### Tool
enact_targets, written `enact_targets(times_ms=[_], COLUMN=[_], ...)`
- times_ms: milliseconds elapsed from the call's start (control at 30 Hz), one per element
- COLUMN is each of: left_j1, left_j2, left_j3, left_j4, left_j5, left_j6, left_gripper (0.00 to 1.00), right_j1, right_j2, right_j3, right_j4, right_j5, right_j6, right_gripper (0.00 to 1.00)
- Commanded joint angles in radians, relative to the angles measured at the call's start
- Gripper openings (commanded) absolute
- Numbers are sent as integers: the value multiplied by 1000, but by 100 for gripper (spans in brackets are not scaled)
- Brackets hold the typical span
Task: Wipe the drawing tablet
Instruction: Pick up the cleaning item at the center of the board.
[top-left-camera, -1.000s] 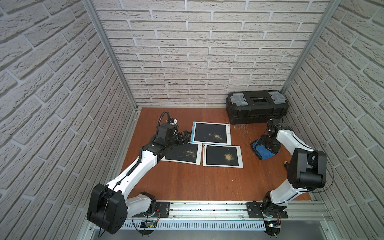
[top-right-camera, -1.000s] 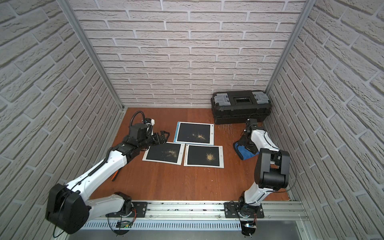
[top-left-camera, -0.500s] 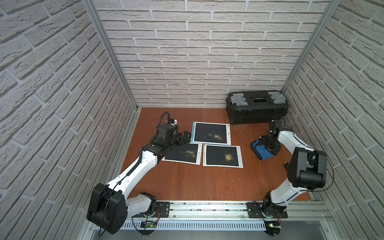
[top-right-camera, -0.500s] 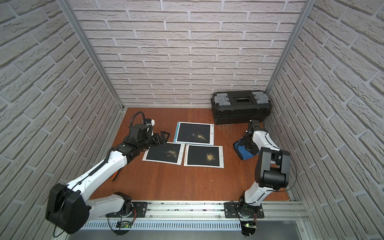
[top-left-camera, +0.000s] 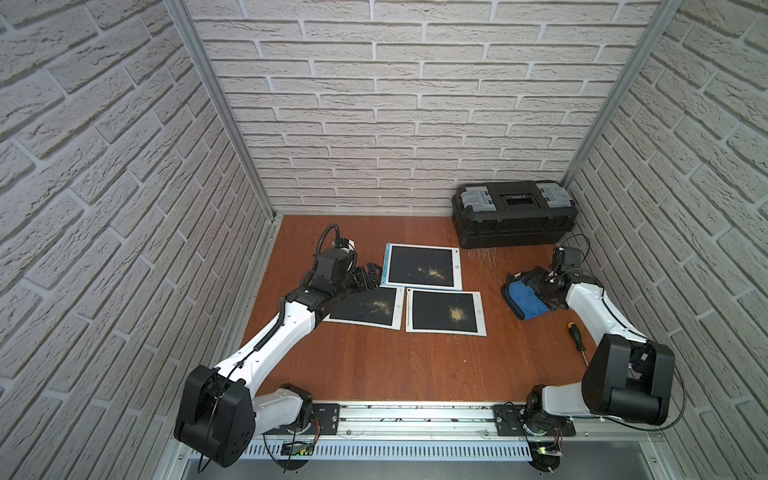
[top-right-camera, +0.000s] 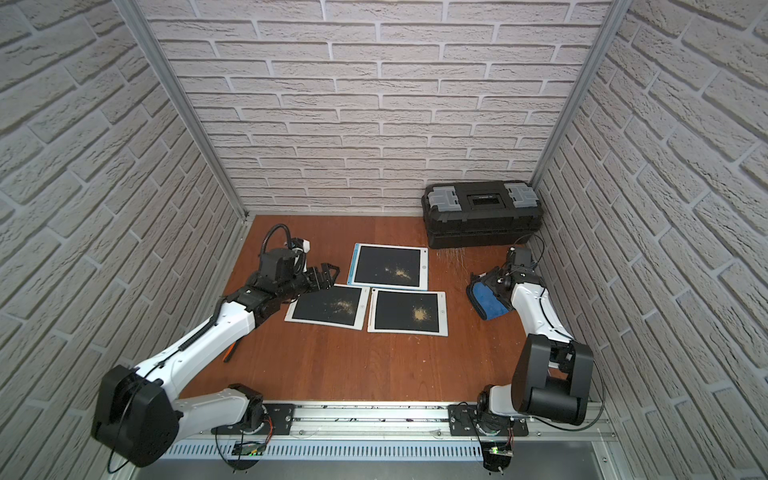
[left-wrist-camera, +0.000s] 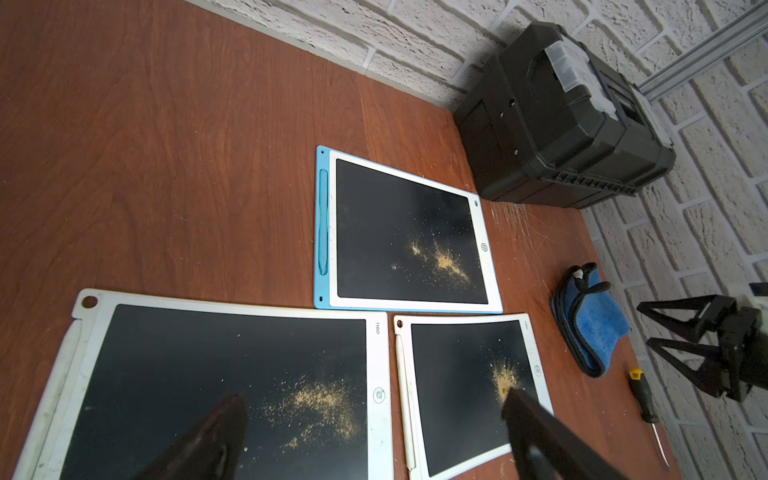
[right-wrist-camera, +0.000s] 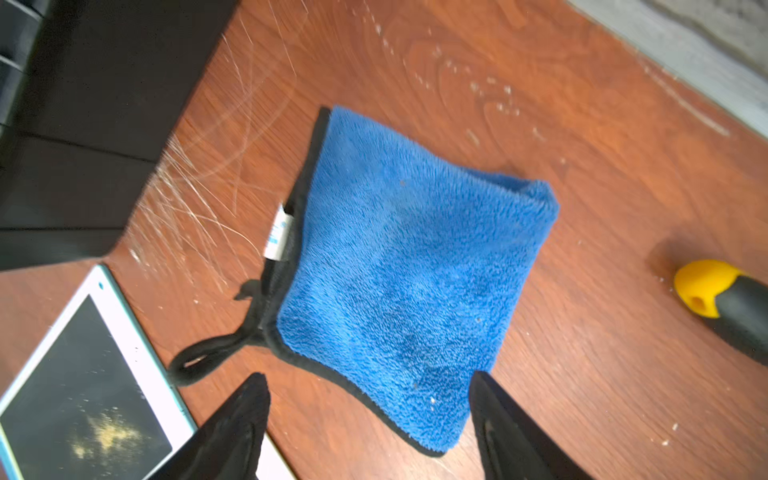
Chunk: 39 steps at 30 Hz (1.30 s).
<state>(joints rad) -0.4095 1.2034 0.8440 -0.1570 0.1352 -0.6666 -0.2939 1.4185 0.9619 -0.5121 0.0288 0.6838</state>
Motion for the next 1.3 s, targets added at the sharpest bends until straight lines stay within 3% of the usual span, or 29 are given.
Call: enact_targets(times_ms=[0, 133, 467, 833, 1267], left_j1=[7, 8, 8, 8, 20], left_j2=[-9, -12, -26, -43, -44], left_j3=[-8, -2, -6, -8, -10], left_j4=[31, 27, 19, 13, 12], left_j5=[-5, -3, -3, -12, -9], left_j6=[-1, 1, -1, 4, 9], left_gripper=[98, 98, 98, 98, 98], right_j1=[-4, -4, -4, 43, 83], right_j2=[91, 196, 288, 474, 582], right_j3=[57, 121, 167, 346, 339], right_j4=[-46, -116, -107, -284, -280], right_j5=[17, 7, -10, 96, 85], right_j6=[16, 18, 8, -51, -62], right_gripper=[77, 75, 72, 76, 75])
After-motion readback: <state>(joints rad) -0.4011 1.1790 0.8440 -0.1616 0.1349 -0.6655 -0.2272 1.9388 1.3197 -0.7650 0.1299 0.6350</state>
